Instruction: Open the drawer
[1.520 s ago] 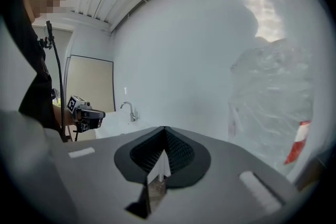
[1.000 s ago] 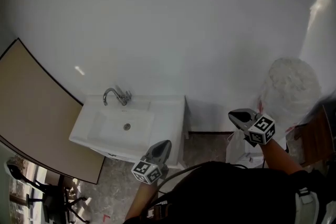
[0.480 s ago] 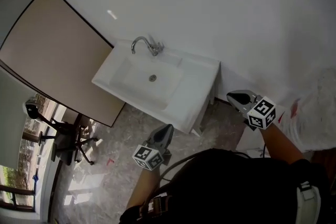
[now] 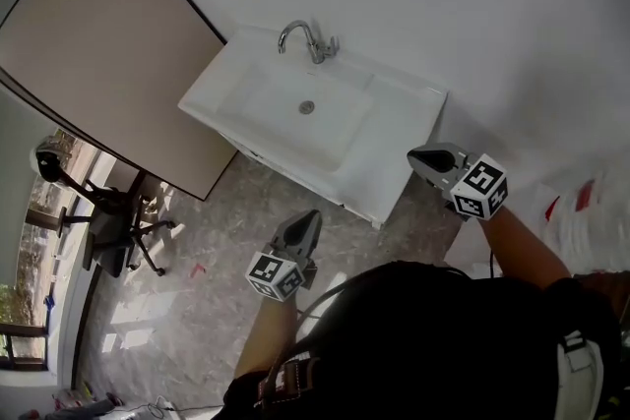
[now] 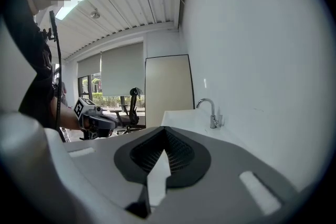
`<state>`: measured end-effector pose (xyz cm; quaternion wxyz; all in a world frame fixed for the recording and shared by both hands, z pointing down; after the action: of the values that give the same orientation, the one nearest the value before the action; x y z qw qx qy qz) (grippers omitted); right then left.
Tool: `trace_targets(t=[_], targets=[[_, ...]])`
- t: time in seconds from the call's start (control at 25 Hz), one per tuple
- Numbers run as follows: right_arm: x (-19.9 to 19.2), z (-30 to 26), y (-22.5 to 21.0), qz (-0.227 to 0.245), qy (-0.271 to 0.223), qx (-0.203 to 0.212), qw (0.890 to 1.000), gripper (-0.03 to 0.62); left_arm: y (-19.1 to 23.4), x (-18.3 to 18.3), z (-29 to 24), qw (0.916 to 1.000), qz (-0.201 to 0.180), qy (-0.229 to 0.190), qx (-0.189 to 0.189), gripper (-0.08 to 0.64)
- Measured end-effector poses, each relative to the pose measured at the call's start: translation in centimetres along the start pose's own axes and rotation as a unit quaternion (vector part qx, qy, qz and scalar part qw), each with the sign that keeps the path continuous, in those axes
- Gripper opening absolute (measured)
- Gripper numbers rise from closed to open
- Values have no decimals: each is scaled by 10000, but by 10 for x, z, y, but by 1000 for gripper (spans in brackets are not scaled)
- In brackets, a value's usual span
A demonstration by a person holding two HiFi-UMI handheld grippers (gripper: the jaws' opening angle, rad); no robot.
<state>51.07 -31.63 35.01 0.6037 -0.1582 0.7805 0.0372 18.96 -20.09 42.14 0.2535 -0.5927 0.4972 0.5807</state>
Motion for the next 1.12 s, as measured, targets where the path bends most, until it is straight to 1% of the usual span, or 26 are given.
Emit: trace_targets(t=[0.16, 0.28, 0.44, 0.52, 0.64, 0.84, 1.0, 1.08, 1.12], targets=[[4, -54, 12, -61, 131, 43, 9999, -3, 39, -16, 11, 9998, 51, 135, -105, 0], [-2, -90, 19, -166, 197, 119, 9996, -3, 64, -34, 16, 9992, 94, 357, -175, 0], [-13, -127, 16, -203, 251, 219, 9992, -3, 89, -60, 11, 9974, 222, 645, -220, 0], [-25, -140, 15, -228, 287, 357, 9987, -3, 91, -76, 5, 9962, 288, 805, -186, 0], [-50, -151, 12, -297, 405, 701, 9963, -3, 86, -101, -8, 9946, 361, 970, -75, 0], [-72, -170, -7, -270, 487, 1126, 9921, -3, 78, -144, -29, 9934, 583, 957, 239, 0], [-78, -183, -19, -107, 489, 1338, 9897, -3, 82, -188, -44, 9913, 708, 1021, 441, 3], [-81, -190, -27, -71, 455, 1355, 9897, -3, 93, -211, -54, 9903, 774, 1050, 478, 45], [-84, -192, -31, -74, 439, 1333, 9901, -3, 100, -222, -59, 9900, 793, 1065, 487, 54]])
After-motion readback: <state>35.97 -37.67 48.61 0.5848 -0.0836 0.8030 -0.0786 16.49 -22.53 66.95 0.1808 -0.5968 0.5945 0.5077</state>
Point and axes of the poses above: the fingertips, and each gripper's own axes: z backward along the fingers, y to its left, x out of its top, the point moved 9 cm from there along z, backward along the fingers, and after that the axes turned 12 degrees about x, right-handed, at the moved point
